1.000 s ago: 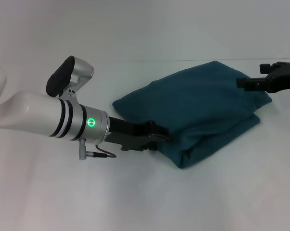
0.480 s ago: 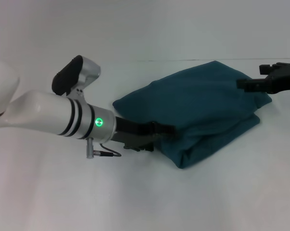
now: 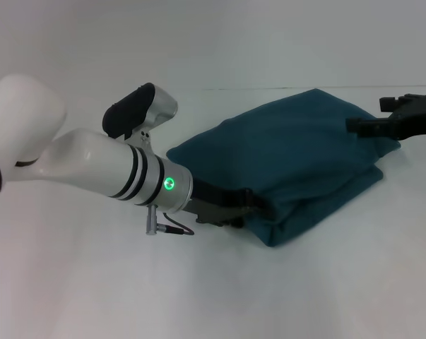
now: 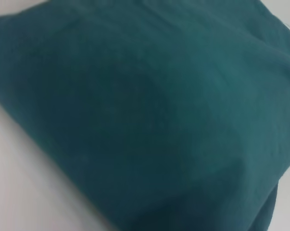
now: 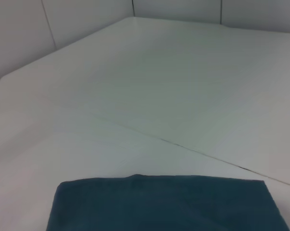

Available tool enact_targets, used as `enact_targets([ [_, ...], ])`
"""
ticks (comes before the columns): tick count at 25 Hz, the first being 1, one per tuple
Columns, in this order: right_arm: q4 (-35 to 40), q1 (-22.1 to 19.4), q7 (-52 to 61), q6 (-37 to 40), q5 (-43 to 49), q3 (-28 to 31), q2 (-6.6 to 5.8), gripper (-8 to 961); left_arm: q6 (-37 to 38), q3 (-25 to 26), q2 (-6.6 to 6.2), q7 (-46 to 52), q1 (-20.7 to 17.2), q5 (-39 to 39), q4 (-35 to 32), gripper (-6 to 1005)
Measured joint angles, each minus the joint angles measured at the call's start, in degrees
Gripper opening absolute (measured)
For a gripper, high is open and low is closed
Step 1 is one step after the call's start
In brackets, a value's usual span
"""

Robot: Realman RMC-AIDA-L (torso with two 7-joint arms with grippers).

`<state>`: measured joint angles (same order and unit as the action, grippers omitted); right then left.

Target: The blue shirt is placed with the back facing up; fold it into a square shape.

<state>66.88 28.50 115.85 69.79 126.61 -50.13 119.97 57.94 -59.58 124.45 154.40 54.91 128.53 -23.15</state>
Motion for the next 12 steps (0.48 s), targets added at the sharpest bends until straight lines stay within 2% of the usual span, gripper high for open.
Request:
enact_targets([
  [2,-0.1,0.0,0.0,0.0,0.0,0.0,0.00,926,0.0,-0.2,0.00,0.0,0.4,0.0,0.3,831],
  [5,-0.2,0.0,-0.2,0.0,0.0,-0.1,0.06,926,-0.1,-0.3,0.02,-0.4,0.5,-0.4,0.4,604],
  [10,-0.3,0.0,-0.3,0.0,-0.1,-0.1,0.08,926,-0.6,0.1,0.05,-2.7,-0.4,-3.4,0.4,351],
  [12,-0.3,0.0,-0.5,0.0,-0.1,-0.1,0.08,926,-0.7,-0.2,0.06,-3.4,-0.8,-4.6,0.5,309],
])
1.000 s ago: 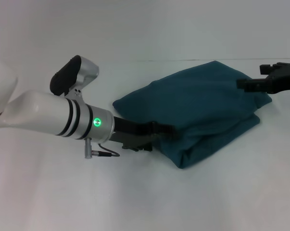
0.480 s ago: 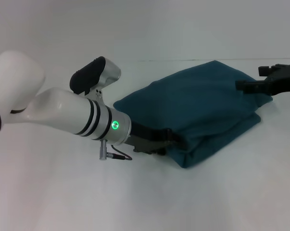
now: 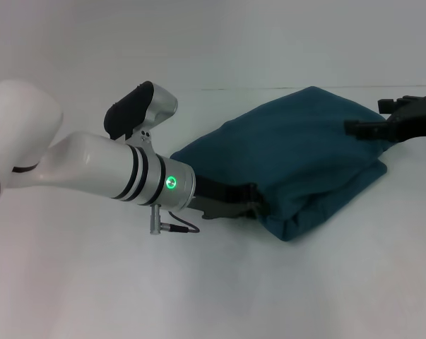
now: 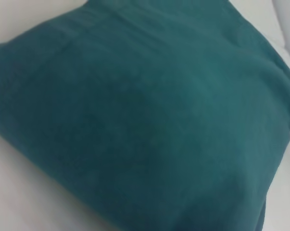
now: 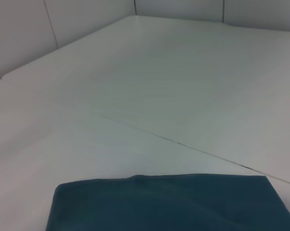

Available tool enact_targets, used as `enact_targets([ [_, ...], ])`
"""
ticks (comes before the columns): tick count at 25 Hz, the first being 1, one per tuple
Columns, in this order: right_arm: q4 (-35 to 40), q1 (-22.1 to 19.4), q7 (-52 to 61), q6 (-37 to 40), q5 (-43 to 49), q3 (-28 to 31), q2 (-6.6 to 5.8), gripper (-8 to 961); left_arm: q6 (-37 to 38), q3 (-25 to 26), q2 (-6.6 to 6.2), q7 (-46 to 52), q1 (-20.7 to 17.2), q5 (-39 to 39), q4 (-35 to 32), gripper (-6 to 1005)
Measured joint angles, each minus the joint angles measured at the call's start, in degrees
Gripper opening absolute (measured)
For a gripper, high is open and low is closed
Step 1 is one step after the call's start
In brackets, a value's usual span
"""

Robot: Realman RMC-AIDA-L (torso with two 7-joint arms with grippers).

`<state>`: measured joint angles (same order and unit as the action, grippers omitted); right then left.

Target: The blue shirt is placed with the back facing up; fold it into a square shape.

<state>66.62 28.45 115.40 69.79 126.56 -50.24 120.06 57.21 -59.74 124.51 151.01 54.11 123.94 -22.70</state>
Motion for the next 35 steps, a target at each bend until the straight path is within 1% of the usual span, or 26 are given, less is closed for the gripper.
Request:
enact_targets([
  [8,-0.1,-0.5,-0.3,0.0,-0.9,-0.1,-0.01,925,0.5,-1.4,-0.14,-1.9,0.5,-0.9,0.7,140],
  [10,-0.1,-0.6,-0.3,0.0,-1.2,-0.1,-0.05,925,1.8,-1.6,-0.50,-2.3,0.4,-0.7,0.5,104],
  [14,-0.1,-1.0,-0.3,0.1,-1.3,0.0,-0.07,925,4.6,-1.2,-1.75,-3.2,-0.5,-0.5,-0.4,43],
  [17,0.0,-1.1,-0.2,0.1,-1.4,0.1,-0.08,925,6.9,-0.7,-3.14,-4.3,-1.4,0.0,-1.3,44],
  [20,0.0,-1.2,0.0,0.1,-1.5,0.3,-0.09,925,9.8,-0.5,-4.81,-5.3,-1.9,0.9,-2.3,44],
  [21,0.0,-1.2,0.1,0.2,-1.6,0.3,-0.09,925,9.8,-0.5,-4.81,-5.3,-1.9,0.9,-2.3,44],
  [22,0.1,-1.2,0.1,0.3,-1.8,0.3,-0.09,924,10.4,-0.4,-5.27,-5.4,-2.0,1.7,-2.8,44],
  [23,0.1,-1.3,0.2,0.5,-2.0,0.4,-0.09,924,12.1,-0.2,-6.05,-5.2,-2.3,4.4,-4.5,44],
  [27,0.3,-1.4,0.5,1.7,-2.9,0.4,-0.07,924,14.6,1.4,-6.45,-5.0,-2.8,10.7,-7.4,43],
  [28,0.3,-1.4,0.7,1.8,-3.0,0.4,-0.09,924,15.7,2.5,-6.85,-5.2,-2.9,14.0,-8.7,43],
  [29,0.4,-1.4,0.8,1.9,-3.0,0.4,-0.11,924,15.7,2.5,-6.85,-5.2,-2.9,14.0,-8.7,43],
  [32,0.3,-1.4,0.9,2.0,-3.1,0.4,-0.09,924,16.8,2.8,-7.47,-5.5,-2.7,17.8,-10.8,43],
  [35,-0.1,-1.4,1.0,2.0,-3.1,0.2,-0.01,924,17.0,3.1,-7.63,-6.2,-2.9,20.2,-12.6,44],
])
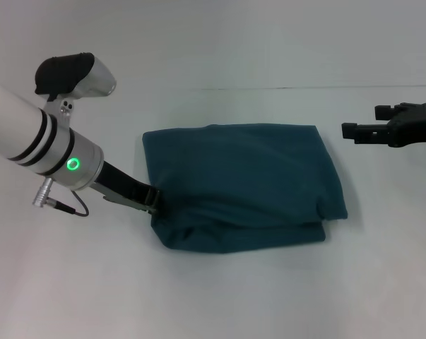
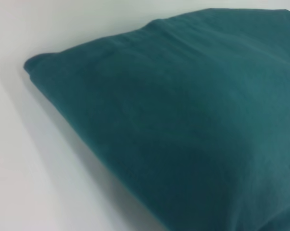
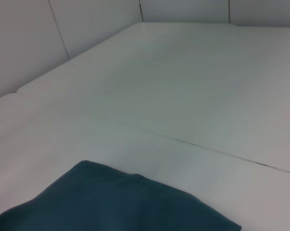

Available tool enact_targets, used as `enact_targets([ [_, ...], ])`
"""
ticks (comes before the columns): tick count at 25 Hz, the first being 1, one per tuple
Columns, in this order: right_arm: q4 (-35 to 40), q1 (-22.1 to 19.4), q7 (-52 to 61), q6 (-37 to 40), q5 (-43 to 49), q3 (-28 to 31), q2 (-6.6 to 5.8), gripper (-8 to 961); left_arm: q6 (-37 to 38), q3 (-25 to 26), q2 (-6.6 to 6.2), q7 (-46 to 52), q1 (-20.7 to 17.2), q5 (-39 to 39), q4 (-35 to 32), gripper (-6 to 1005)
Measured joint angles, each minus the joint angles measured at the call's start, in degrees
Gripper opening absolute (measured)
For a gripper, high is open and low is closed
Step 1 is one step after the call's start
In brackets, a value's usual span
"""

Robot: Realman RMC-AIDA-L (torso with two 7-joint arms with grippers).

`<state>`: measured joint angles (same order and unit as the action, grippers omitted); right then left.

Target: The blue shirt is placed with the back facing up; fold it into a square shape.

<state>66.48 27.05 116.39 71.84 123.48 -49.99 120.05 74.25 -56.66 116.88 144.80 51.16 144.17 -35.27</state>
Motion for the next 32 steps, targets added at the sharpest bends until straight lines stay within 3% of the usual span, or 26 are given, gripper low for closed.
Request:
enact_targets([
  [8,-1.4,-0.1,0.9,-0.5,-0.3,0.0,0.03,925,-0.7,1.5,0.15,-2.3,-0.5,1.3,-2.0,84],
  [11,-1.7,-0.7,0.0,-0.8,-1.6,0.0,0.03,925,-0.4,2.2,0.51,-2.7,-1.8,1.2,-4.3,107],
  [14,-1.9,-2.0,-1.9,-0.7,-4.3,-0.2,0.05,926,0.7,2.8,1.59,-4.1,-6.0,0.0,-11.4,131],
  [17,-2.7,-3.4,-4.6,-0.4,-8.6,-0.1,0.09,926,2.1,2.9,1.67,-5.2,-6.8,-0.5,-12.8,228],
  [19,-4.5,-4.6,-9.0,-0.2,-13.4,-0.1,0.13,926,5.3,3.7,1.86,-7.0,-8.9,-1.2,-17.2,294],
  [20,-6.1,-5.2,-12.5,0.2,-16.5,-0.2,0.11,926,6.2,4.7,2.12,-7.7,-10.0,-1.6,-19.1,326],
  [22,-10.5,-6.0,-20.2,1.8,-23.0,-0.4,0.14,926,7.6,7.6,2.67,-9.9,-12.0,-3.2,-22.7,604],
  [24,-13.4,-6.3,-25.2,2.9,-26.6,-0.4,0.15,926,9.7,11.7,3.14,-14.2,-14.2,-6.8,-25.8,638],
  [25,-21.7,-6.1,-37.1,5.7,-32.6,-0.4,0.18,926,10.4,13.3,3.29,-16.3,-15.1,-8.7,-26.6,655],
  [32,-42.7,-1.5,-63.6,7.8,-38.4,-0.2,0.21,912,15.7,25.0,6.01,-40.3,-25.3,-30.7,-27.3,775],
])
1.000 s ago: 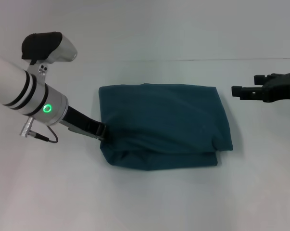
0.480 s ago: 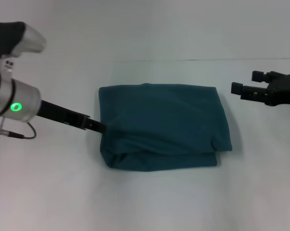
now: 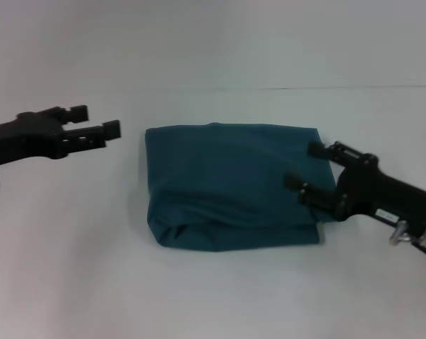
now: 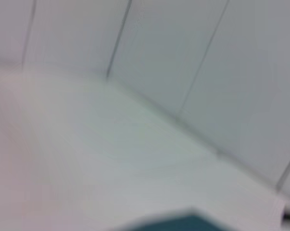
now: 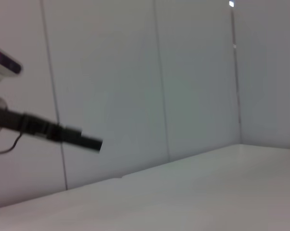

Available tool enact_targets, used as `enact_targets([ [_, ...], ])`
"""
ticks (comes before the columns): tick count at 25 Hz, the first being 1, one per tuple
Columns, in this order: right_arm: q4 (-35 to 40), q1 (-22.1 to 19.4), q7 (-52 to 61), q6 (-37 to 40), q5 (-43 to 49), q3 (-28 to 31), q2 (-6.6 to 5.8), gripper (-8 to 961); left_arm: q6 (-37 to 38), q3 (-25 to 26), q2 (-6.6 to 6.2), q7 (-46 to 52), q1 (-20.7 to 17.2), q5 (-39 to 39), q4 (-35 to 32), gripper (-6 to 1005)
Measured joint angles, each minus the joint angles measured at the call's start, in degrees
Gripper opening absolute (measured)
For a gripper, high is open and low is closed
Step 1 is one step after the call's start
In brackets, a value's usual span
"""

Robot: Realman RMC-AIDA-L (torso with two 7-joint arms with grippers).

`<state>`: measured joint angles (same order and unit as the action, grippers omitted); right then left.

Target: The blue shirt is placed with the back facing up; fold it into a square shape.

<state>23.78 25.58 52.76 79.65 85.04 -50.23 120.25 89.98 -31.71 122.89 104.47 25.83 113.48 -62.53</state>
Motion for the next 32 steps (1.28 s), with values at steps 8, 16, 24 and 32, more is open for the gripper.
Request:
enact_targets([
  [8,-13.7,9.6,-9.2,-5.8,-2.1,-0.2,0.45,713,1.6,5.3,1.29,-13.1,-6.3,-12.4,8.1,945],
  [16,-16.6,15.8,-8.1,-16.7,-1.7,-2.7,0.57,327,4.3,11.3,1.13,-19.5,-7.7,-13.2,15.0,938],
  [24,-16.5,17.3,-5.9,-24.1,-1.7,-10.5,0.60,88,4.5,13.2,1.20,-21.7,-8.4,-13.2,17.0,937],
  [32,-12.3,15.0,-5.9,-14.1,-3.6,-11.5,0.59,-1,4.0,13.4,1.08,-23.8,-8.0,-13.3,18.2,938],
])
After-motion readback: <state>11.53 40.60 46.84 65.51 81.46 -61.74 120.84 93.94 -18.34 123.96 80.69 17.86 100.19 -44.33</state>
